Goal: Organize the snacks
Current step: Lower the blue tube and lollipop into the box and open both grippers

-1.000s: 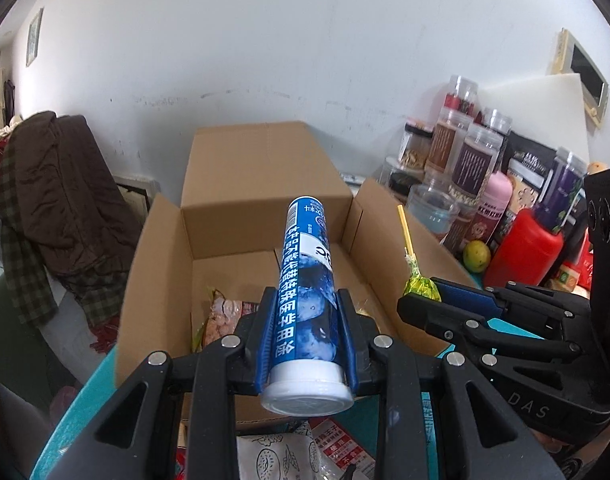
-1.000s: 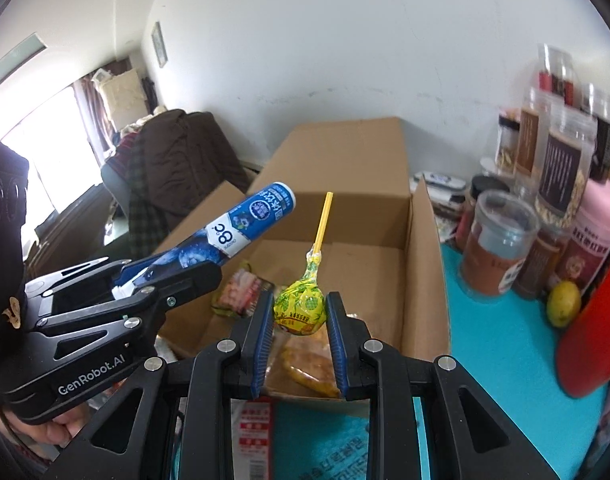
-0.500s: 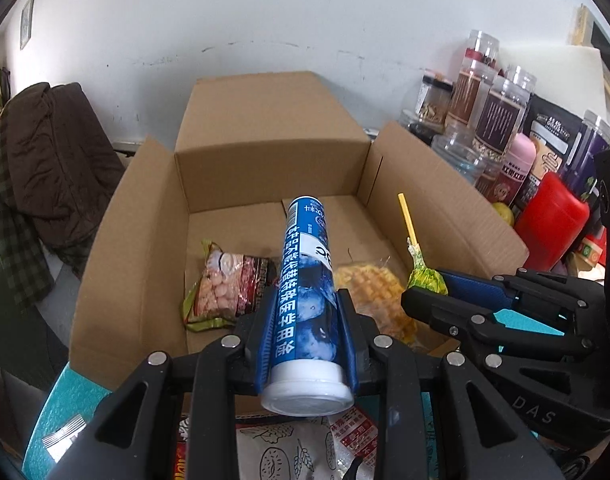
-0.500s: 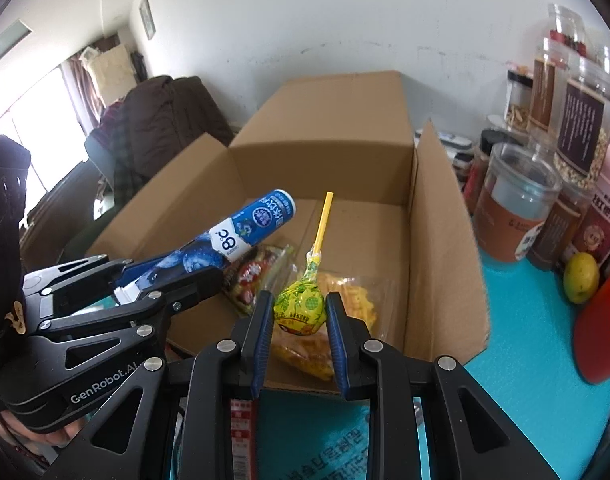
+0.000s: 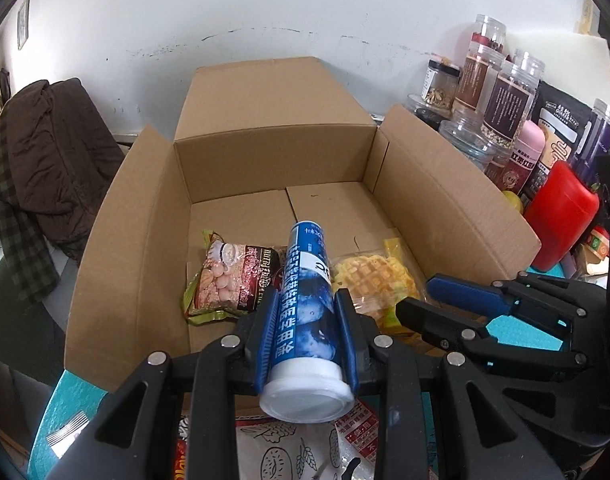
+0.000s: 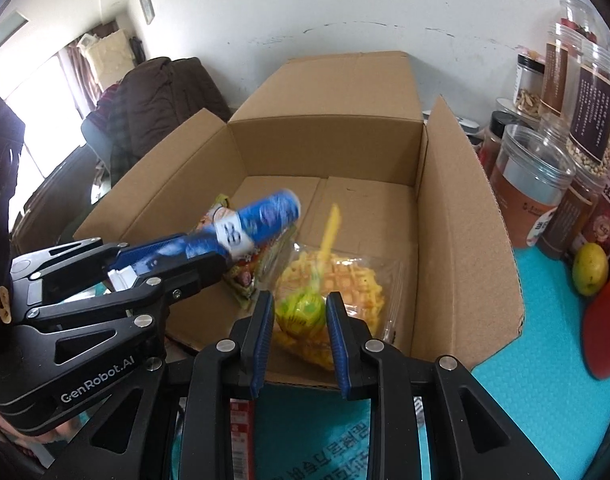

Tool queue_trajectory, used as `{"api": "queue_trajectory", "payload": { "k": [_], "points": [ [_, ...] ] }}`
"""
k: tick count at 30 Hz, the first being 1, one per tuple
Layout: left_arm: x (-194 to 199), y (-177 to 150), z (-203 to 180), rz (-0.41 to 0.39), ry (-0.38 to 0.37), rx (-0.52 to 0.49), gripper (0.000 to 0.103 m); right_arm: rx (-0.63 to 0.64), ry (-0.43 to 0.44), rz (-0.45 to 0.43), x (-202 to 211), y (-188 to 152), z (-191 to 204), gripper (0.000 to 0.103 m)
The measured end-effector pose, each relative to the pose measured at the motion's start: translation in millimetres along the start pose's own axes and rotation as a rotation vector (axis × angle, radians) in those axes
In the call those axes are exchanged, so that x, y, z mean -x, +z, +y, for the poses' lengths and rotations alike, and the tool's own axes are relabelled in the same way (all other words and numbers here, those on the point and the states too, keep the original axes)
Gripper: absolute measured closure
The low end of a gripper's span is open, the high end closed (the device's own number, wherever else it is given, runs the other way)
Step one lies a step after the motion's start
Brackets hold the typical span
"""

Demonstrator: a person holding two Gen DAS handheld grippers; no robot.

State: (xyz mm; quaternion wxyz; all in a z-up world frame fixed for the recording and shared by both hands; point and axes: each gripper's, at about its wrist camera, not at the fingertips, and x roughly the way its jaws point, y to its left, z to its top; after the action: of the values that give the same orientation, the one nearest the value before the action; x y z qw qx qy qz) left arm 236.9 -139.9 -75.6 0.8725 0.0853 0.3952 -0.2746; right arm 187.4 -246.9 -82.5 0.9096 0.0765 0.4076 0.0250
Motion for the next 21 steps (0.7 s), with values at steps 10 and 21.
{"api": "queue_trajectory", "payload": {
  "k": [10,21],
  "points": [
    [8,2,4,0.009,0.020,0.015,0.075,-0.012,-0.031,-0.011,10,2,-1,0.064],
    [45,11,10,-0.066,0.072,0.016,0.075,0.003,-0.041,-0.078,46,10,15,0.064]
  ]
}}
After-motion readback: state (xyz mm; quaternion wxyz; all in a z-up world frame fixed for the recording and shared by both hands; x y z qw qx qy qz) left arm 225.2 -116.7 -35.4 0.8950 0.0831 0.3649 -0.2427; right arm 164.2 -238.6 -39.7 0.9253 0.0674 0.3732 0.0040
